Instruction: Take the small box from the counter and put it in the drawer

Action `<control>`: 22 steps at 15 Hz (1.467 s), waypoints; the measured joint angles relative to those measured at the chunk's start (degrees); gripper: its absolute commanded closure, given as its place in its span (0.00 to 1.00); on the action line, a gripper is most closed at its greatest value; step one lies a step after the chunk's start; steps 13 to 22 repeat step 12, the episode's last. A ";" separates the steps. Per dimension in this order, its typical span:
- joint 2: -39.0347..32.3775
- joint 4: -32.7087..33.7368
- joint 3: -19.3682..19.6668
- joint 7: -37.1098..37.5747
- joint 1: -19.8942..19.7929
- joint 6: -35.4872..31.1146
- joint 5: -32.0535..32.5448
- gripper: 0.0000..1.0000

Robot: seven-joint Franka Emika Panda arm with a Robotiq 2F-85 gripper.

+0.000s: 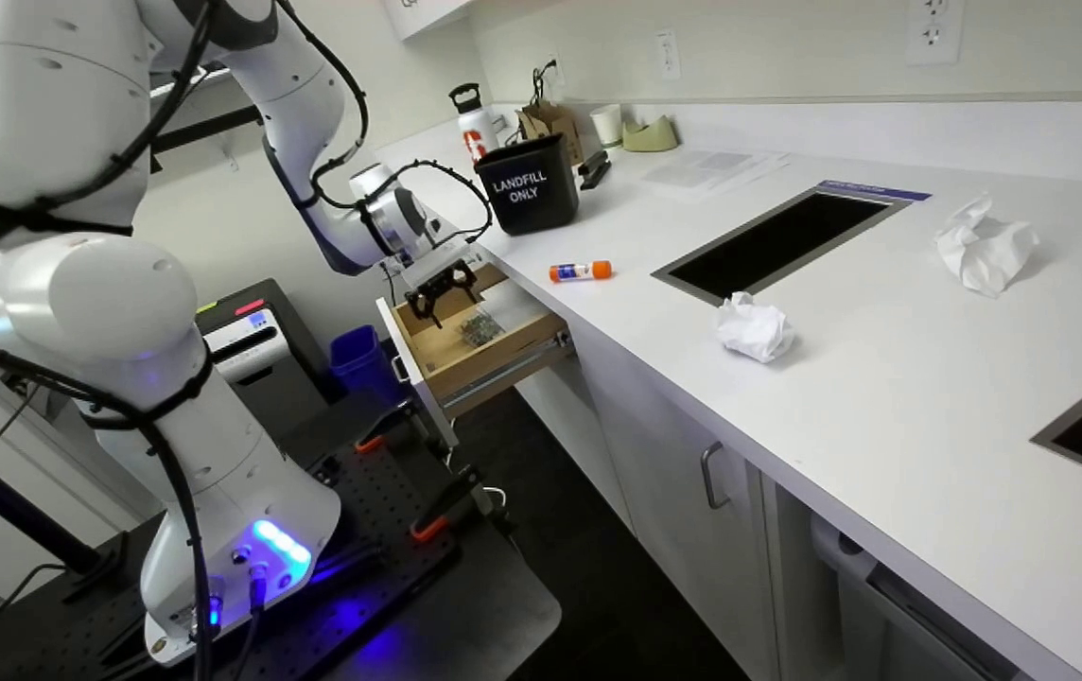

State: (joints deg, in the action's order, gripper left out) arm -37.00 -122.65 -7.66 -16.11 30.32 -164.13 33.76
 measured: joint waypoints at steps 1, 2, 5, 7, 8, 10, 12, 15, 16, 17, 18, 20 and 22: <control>1.39 -0.38 -0.24 1.09 0.51 1.71 0.00 0.00; 2.88 -0.83 -0.55 2.22 0.87 3.51 -0.01 0.00; 7.56 -2.49 -2.26 3.51 0.64 8.96 -1.06 0.00; 10.67 -3.81 -3.94 3.51 -0.33 11.86 -2.25 0.00; 12.20 -4.53 -4.82 3.34 -0.97 13.06 -2.98 0.00; 15.15 -6.07 -6.85 2.42 -2.80 14.96 -5.08 0.00; 17.77 -7.59 -8.31 1.50 -4.41 16.03 -6.74 0.00; 17.77 -7.59 -8.31 1.50 -4.41 16.03 -6.74 0.00; 17.77 -7.59 -8.31 1.50 -4.41 16.03 -6.74 0.00; 17.77 -7.59 -8.31 1.50 -4.41 16.03 -6.74 0.00; 17.77 -7.59 -8.31 1.50 -4.41 16.03 -6.74 0.00; 17.77 -7.59 -8.31 1.50 -4.41 16.03 -6.74 0.00; 17.77 -7.59 -8.31 1.50 -4.41 16.03 -6.74 0.00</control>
